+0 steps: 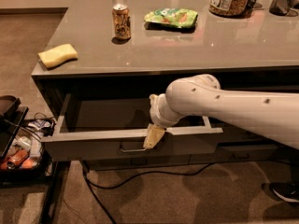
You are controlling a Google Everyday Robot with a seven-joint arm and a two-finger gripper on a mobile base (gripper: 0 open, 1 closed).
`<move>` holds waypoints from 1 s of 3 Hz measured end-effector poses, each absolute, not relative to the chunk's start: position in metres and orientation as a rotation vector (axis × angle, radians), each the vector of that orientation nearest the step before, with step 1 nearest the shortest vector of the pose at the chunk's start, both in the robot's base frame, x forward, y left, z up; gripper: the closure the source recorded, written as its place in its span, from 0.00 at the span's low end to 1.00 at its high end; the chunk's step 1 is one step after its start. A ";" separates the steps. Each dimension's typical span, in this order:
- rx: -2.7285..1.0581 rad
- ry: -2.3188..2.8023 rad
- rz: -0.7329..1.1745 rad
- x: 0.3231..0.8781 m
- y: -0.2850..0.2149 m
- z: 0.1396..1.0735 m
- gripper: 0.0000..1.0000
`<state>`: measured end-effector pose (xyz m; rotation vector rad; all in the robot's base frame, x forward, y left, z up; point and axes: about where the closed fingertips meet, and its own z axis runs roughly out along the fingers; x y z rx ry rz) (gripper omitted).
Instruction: Close top drawer
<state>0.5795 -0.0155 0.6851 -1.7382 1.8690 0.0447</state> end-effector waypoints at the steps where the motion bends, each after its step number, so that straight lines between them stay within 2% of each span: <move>1: -1.745 1.879 0.048 0.592 -0.007 0.673 0.00; 3: -1.780 1.910 0.086 0.587 -0.006 0.650 0.00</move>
Offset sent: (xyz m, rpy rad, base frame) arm 0.0020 0.0095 -0.0594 -0.0361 0.1228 0.0211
